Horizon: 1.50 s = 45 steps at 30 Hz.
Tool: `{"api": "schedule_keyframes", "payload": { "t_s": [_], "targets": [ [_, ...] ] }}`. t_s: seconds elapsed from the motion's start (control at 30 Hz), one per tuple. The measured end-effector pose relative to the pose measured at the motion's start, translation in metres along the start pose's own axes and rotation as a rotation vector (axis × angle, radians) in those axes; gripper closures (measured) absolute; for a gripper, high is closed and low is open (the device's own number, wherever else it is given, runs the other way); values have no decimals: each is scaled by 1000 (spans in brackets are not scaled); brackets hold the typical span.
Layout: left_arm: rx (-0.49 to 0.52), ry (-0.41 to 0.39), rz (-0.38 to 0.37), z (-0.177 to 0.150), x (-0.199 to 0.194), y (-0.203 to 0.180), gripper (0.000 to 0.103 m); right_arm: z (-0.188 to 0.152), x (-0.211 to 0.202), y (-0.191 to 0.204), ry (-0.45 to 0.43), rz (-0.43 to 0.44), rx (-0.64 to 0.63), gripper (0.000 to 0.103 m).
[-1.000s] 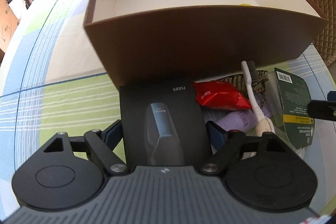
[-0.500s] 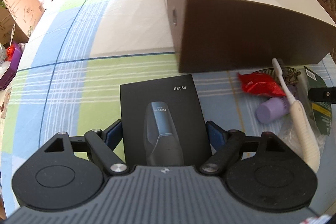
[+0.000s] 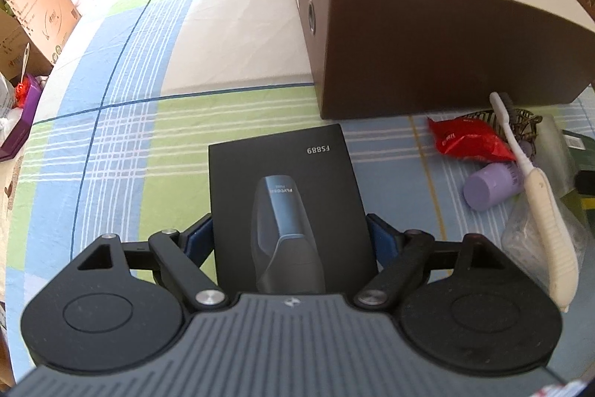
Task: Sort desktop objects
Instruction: 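Lift the shaver box and green card with both tools toward the brown box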
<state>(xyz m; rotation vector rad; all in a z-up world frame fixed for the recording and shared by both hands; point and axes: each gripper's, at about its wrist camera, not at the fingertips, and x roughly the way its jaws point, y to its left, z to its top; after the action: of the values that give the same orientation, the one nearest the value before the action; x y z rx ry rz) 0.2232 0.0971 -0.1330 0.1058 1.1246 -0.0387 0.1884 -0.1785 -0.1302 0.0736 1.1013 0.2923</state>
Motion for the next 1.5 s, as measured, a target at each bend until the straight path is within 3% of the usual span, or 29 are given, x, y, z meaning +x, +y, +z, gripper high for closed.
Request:
{"api": "schedule_keyframes", "payload": {
  "t_s": [0.77, 1.17, 1.5],
  "targets": [
    [26, 5, 7, -11, 0, 3, 24, -9, -28, -5, -41, 27, 5, 16],
    [16, -82, -15, -9, -50, 13, 24, -3, -44, 7, -79, 67, -40, 16],
    [64, -188, -44, 30, -94, 17, 24, 30, -70, 13, -154, 95, -118, 16]
  ]
}}
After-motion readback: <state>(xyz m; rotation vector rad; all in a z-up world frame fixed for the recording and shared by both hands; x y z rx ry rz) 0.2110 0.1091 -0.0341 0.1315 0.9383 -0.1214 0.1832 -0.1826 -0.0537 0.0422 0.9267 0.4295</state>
